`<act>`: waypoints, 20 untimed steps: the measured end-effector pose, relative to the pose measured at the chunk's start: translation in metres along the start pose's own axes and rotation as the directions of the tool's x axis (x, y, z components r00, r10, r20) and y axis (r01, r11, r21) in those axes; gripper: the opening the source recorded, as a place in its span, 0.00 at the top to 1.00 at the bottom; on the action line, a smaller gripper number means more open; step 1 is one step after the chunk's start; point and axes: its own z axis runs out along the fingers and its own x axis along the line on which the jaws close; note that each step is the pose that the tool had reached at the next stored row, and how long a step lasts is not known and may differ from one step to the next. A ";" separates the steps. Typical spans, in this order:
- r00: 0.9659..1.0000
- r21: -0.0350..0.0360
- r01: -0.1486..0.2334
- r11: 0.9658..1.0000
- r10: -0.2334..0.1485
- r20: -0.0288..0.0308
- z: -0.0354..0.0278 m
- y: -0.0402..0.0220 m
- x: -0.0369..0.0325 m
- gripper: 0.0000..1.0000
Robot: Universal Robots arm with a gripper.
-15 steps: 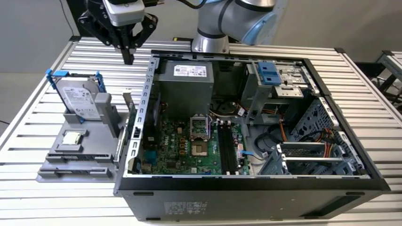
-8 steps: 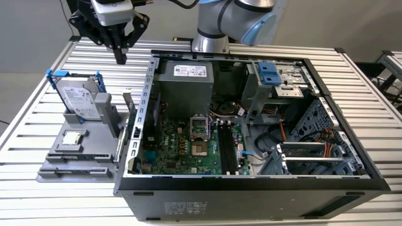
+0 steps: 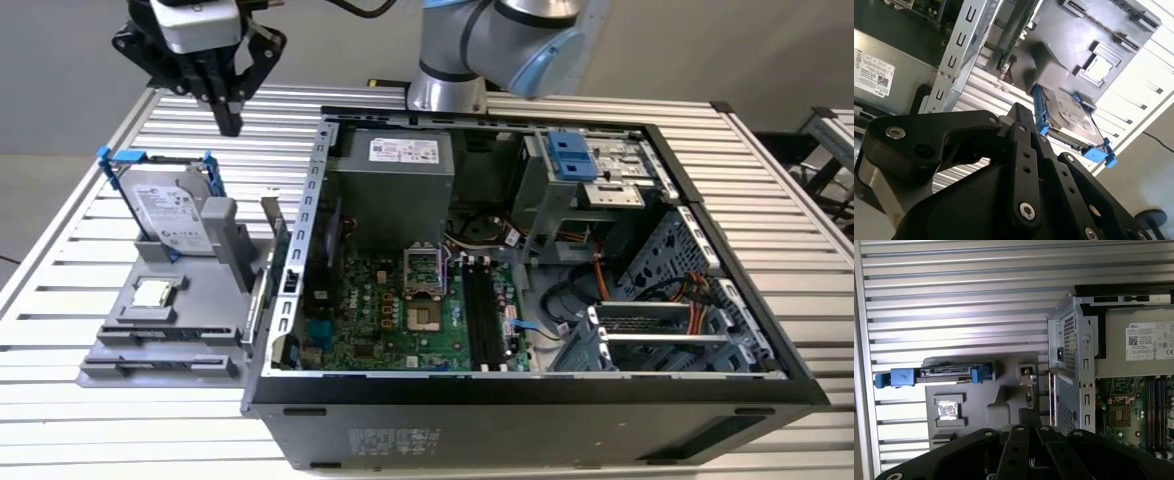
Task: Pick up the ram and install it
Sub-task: 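Reach for the ram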
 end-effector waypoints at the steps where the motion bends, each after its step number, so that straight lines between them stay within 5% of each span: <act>1: 1.000 0.000 0.000 1.000 0.000 0.000 -0.0001 -0.0002 0.0031 1.00; 20: 1.000 0.000 0.001 1.000 -0.001 0.000 -0.0007 -0.0021 0.0312 1.00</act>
